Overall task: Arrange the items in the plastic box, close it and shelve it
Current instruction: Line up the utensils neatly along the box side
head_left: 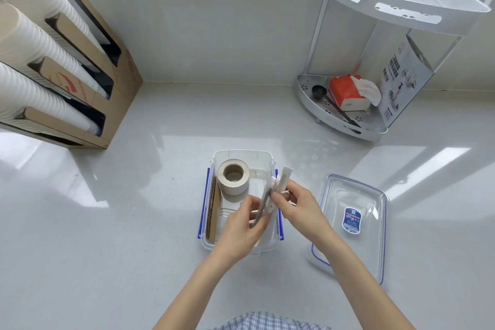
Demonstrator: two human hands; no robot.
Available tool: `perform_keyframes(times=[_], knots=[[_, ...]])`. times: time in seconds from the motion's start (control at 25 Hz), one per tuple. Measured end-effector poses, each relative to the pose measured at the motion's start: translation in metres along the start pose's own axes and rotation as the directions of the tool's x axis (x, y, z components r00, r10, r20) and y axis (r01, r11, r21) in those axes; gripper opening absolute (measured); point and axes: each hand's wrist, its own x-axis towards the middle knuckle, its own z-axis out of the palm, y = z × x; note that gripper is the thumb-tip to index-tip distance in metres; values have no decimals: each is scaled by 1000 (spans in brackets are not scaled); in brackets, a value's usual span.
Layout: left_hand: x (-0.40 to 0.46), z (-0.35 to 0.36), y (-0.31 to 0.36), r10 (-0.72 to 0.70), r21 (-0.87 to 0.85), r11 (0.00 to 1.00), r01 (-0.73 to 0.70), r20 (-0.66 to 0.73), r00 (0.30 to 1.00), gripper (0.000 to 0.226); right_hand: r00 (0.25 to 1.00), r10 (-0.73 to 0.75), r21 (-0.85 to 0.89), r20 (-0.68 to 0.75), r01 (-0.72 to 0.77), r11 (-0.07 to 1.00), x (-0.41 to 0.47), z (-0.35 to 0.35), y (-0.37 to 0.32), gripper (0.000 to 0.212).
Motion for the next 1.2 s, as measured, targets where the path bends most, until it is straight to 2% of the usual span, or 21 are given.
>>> perform_keyframes(times=[0.08,0.16,0.36,0.44,0.56,0.64,0.76,0.84,0.96,1.04,1.12,1.2], knots=[[-1,0,2,23,38,999,-22,-35,999,5,1000,-1,9,3,1,1000,-1,1,1,20],[-2,1,3,33,70,997,-29,-59,998,15,1000,-14,0,2,14,1000,-1,1,1,20],[-4,-4,1,37,96,995,-26,-112,993,11,1000,11,-8,-20,-11,1000,0,-3,2,16],[-4,-7,0,37,105,994,-20,-160,986,14,1000,15,-87,-26,-17,996,0,-4,-2,9],[-4,-11,0,39,142,990,-10,-205,978,15,999,9,-213,-52,-20,977,14,-5,-17,21],[-4,-12,-1,59,174,984,-22,-209,976,12,998,52,-318,-19,-55,947,30,-5,-30,19],[-3,-17,-2,46,209,978,4,-234,971,9,989,118,-534,93,-51,844,50,5,-40,21],[-2,-20,-4,23,218,975,32,-247,969,9,974,182,-639,134,-55,767,54,17,-44,5],[-1,-21,-4,1,206,977,48,-233,972,8,971,180,-668,159,-29,744,53,28,-41,53],[-1,-22,-4,1,213,976,48,-227,974,4,976,139,-667,170,10,745,51,30,-37,77],[0,-22,-4,8,218,975,42,-222,975,2,977,110,-695,181,48,718,51,29,-33,82],[-1,-21,-4,10,219,975,40,-220,976,3,977,96,-709,190,69,702,53,27,-29,69]])
